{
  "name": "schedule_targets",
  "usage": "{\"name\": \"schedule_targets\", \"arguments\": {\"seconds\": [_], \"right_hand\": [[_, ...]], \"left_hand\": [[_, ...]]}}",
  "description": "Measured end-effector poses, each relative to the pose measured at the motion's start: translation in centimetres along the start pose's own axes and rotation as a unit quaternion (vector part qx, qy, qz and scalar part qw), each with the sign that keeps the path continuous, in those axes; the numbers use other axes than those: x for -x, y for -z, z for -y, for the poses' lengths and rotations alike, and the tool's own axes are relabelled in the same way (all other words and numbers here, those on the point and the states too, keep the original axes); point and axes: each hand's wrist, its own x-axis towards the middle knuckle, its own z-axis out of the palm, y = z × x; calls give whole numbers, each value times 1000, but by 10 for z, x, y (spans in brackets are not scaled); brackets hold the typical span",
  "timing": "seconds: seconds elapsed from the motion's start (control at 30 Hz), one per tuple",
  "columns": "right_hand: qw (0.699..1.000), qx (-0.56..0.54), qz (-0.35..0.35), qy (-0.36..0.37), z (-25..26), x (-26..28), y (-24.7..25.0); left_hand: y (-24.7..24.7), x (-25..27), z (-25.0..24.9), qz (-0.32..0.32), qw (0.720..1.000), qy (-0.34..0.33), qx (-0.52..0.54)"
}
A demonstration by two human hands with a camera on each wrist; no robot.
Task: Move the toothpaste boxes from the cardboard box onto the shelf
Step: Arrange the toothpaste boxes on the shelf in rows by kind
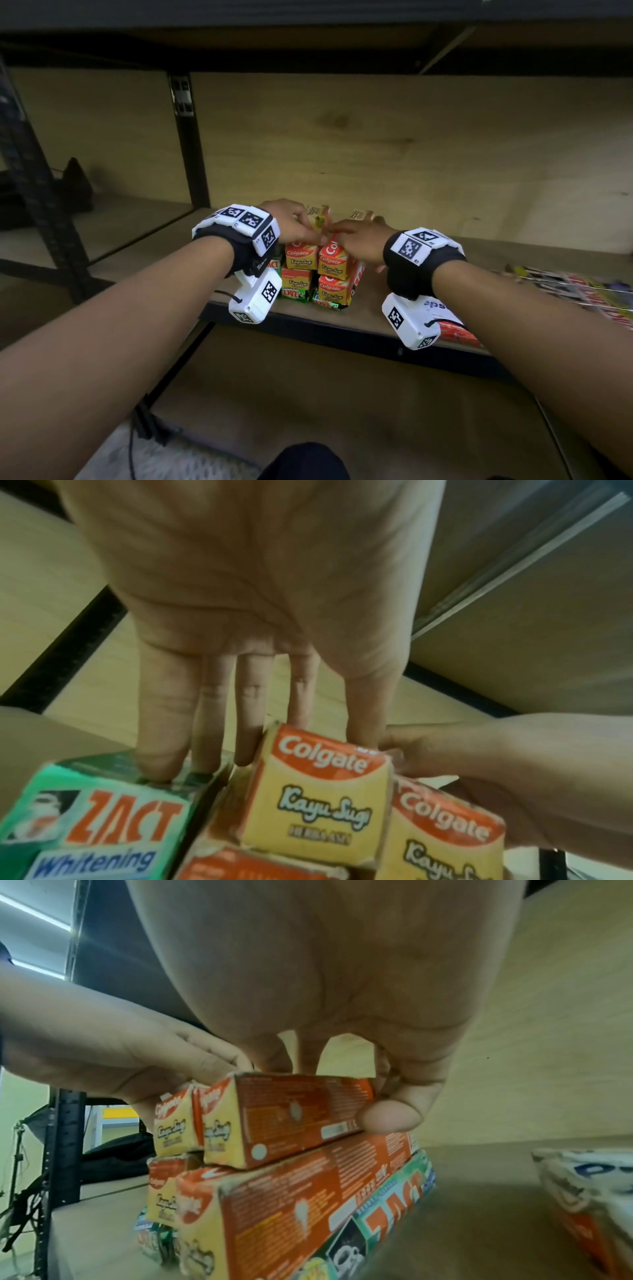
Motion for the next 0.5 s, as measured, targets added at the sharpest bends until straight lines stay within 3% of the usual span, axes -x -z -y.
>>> {"name": "schedule_targets", "arguments": {"seconds": [0.27,0.5], "right_hand": [[993,-100,-37,-49,-5,13,-1],[981,-171,-79,-44,3,29,0]], "left_hand": [[0,10,-2,-17,998,24,62],[6,27,6,-35,988,45,142]]}}
